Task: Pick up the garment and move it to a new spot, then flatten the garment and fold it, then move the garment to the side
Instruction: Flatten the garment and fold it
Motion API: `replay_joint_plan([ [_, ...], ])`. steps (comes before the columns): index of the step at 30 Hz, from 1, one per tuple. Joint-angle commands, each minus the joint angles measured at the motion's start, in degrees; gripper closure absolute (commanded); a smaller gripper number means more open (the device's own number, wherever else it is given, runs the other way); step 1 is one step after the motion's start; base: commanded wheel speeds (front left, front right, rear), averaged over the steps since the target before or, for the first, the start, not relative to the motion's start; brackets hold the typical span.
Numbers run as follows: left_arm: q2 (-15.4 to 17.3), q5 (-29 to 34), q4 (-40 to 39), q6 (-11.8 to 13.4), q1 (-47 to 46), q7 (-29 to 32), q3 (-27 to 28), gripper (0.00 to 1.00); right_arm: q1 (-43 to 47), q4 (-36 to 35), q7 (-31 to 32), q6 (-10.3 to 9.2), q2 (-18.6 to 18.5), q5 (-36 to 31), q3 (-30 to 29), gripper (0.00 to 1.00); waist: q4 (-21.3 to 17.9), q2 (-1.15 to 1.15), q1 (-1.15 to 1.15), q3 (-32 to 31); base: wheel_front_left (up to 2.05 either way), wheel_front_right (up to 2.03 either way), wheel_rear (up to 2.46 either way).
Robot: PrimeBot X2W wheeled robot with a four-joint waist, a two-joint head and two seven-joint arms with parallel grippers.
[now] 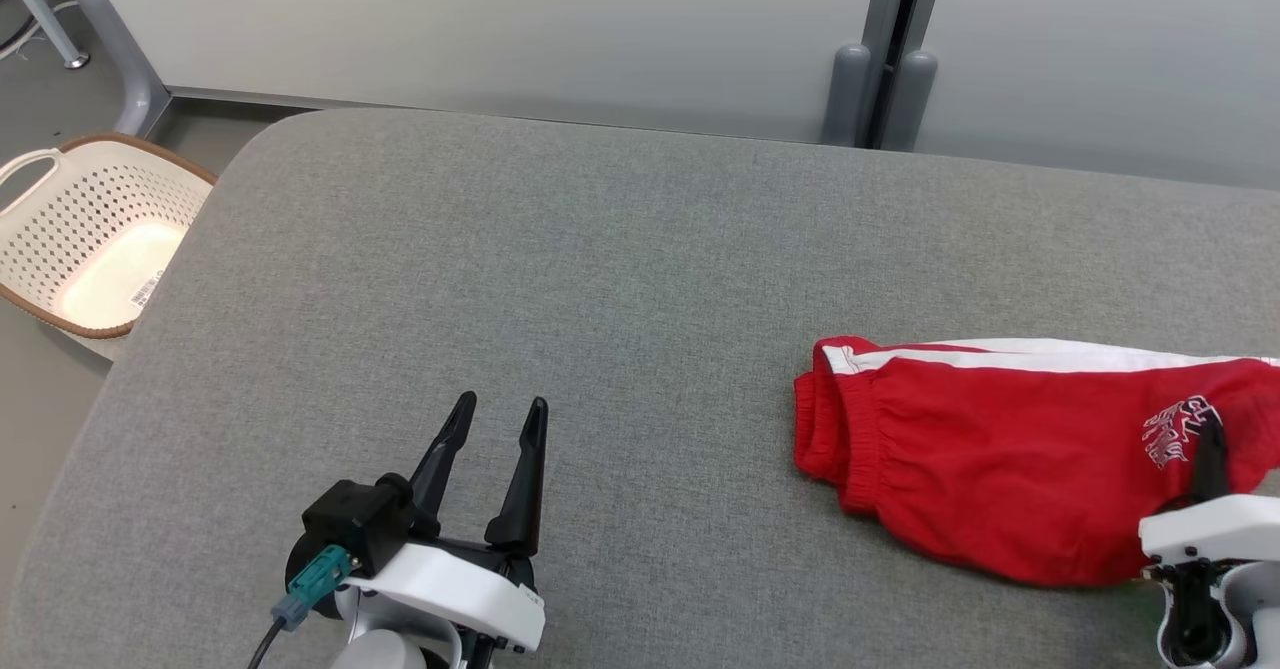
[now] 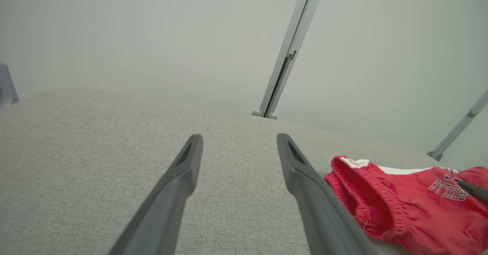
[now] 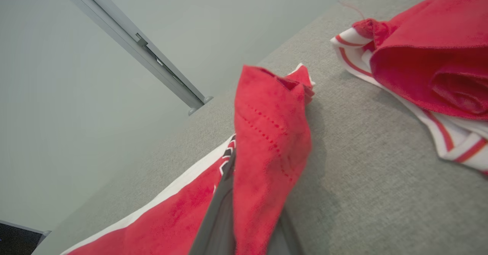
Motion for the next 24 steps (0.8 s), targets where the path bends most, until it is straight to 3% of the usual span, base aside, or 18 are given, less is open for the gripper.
replay_joint_plan([
  [1,0.3,0.2,0.1,-0.3,0.3,-0.2,0.1,0.00,-1.0,0.4,-1.0,-0.02,-0.1,0.5,0.9,1.00,0.1,0.00,0.00,-0.2,0.00,0.00,0.00],
  [6,0.3,0.6,0.5,-0.4,0.3,-0.2,0.4,0.00,-2.0,-1.0,-3.1,-0.02,-0.1,2.9,8.0,1.00,0.9,0.00,0.00,-1.1,0.00,0.00,0.00],
  [12,0.3,1.4,1.1,-0.7,1.4,-0.2,1.4,0.00,2.1,-8.2,-4.5,-0.02,-0.2,5.8,21.3,1.00,2.0,0.00,0.00,-2.8,0.00,0.00,0.00],
  [24,0.3,1.8,1.8,-0.6,2.9,-0.3,1.5,0.00,7.6,-13.9,-3.8,-0.02,-0.8,6.4,31.6,1.00,3.0,0.00,0.00,-4.9,0.00,0.00,0.00],
])
